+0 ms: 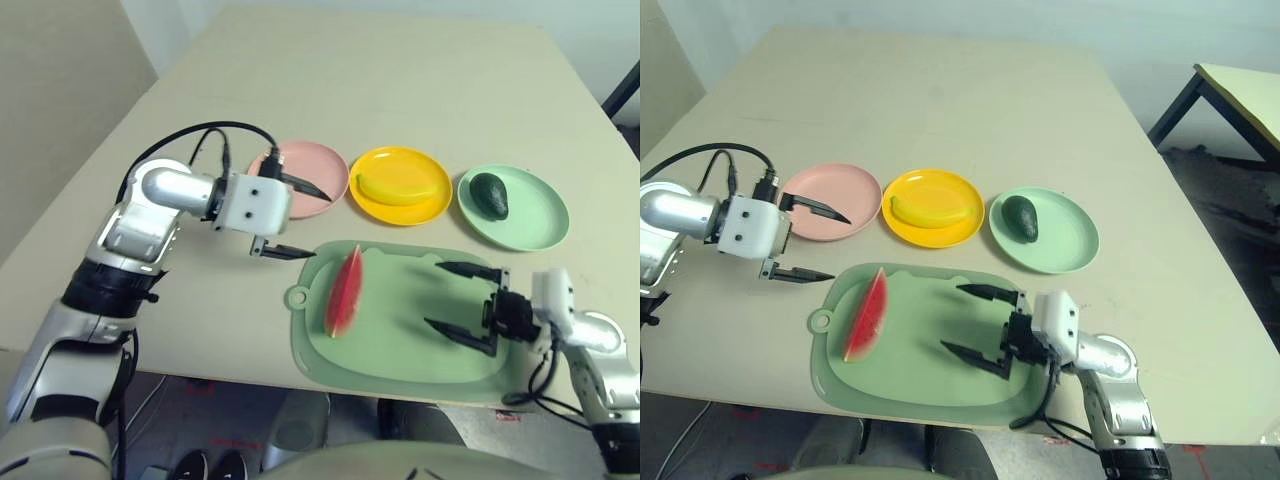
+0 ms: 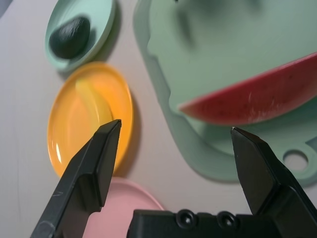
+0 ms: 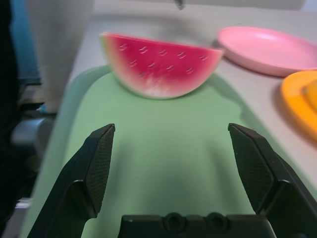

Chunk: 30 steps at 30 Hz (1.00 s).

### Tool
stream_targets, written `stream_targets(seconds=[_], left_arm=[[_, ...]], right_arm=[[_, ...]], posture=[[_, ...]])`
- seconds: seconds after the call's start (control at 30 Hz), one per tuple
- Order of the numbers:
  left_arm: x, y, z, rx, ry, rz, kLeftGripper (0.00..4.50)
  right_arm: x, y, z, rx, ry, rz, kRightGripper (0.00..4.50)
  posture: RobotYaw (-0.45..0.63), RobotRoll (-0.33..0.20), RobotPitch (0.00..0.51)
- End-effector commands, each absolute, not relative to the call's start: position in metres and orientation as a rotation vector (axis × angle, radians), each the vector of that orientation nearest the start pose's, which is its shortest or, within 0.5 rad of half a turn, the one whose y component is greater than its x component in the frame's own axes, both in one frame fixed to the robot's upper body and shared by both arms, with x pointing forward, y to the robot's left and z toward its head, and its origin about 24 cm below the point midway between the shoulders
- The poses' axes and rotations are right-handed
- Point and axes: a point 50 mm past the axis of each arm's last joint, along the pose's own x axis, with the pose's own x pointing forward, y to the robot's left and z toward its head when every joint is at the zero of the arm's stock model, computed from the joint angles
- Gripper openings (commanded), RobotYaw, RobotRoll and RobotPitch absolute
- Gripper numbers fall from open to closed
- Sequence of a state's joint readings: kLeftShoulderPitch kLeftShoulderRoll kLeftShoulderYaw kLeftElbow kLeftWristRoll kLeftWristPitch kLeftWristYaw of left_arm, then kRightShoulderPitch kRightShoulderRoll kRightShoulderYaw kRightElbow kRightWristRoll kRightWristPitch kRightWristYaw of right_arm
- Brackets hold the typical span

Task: Place the fruits into color-matched plates.

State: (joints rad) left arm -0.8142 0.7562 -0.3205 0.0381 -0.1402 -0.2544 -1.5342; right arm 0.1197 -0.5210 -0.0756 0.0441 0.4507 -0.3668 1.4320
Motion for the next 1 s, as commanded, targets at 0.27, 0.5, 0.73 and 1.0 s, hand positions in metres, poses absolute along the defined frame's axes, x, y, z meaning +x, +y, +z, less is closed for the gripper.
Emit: stream_targets(seconds=[0.27,0.5,0.73,1.0], left_arm=[[0.260,0.103,0.200,1.423,-0.243,-2.049,4.50],[0.263,0.103,0.182,1.573,-0.233,-2.109,4.50],[0.277,0.098,0.174,1.719,-0.242,-2.083,4.50],[0.275,0.087,0.160,1.716,-0.273,-2.134,4.50]], right_arm=[[0.180,-0.231,0.057,-0.242,-0.116,1.290,4.47],[0.182,-0.232,0.058,-0.222,-0.128,1.223,4.47],[0.174,-0.229,0.058,-0.203,-0.108,1.192,4.47],[0.170,-0.226,0.058,-0.196,-0.101,1.157,4.47]], posture=[[0.05,0.000,0.145],[0.03,0.000,0.151],[0.02,0.000,0.155],[0.00,0.000,0.151]])
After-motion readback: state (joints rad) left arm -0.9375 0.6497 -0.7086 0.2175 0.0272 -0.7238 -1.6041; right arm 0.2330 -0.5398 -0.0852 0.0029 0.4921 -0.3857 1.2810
